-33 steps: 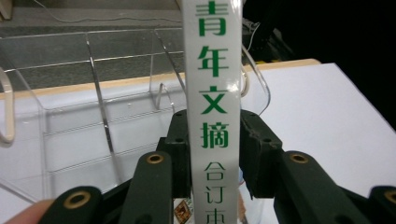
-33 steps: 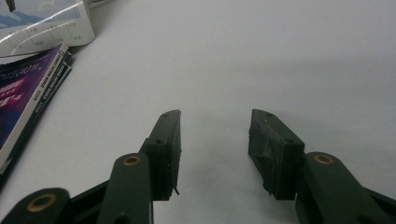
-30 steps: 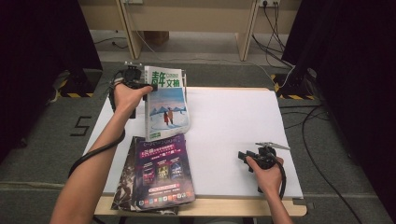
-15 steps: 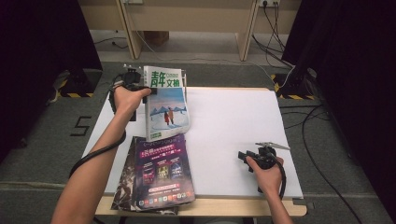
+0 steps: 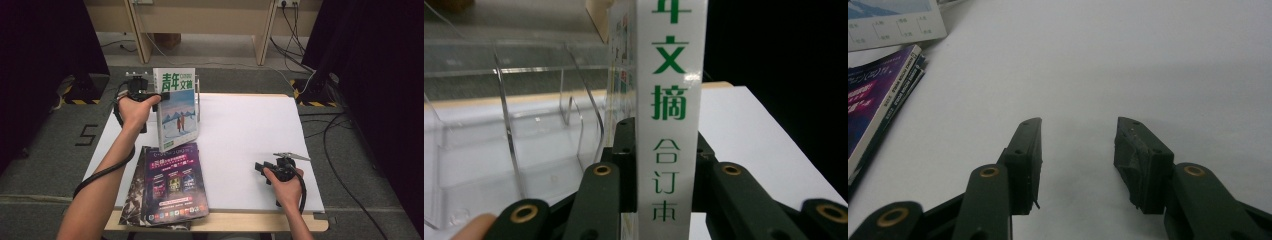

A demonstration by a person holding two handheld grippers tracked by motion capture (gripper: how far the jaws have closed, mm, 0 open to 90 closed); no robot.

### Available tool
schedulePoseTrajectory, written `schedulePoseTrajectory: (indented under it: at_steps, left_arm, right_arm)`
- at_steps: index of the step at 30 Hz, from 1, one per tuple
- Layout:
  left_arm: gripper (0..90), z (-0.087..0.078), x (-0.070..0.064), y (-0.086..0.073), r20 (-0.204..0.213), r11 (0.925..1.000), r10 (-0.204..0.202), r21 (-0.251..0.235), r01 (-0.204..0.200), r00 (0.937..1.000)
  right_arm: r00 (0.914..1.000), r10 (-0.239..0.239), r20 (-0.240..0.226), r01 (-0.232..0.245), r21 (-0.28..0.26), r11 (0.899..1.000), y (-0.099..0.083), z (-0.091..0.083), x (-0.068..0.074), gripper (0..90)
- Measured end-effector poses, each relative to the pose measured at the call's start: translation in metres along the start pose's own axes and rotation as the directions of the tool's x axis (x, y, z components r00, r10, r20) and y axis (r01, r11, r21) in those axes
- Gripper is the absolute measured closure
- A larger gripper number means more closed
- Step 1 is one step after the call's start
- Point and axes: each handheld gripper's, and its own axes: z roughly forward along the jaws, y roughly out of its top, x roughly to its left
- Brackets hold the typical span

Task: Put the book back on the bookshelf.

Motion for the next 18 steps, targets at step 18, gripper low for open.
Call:
schedulePoseTrajectory:
  at_steps: [18]
  left_arm:
    - [73.7,0.006,-0.023,0.015,-0.027,0.9936,0.034,-0.107,-0.036,0.9991]
  right_arm:
    - [1.0000,-0.001,-0.006,0.001,-0.001,1.000,0.000,-0.001,-0.001,54.5]
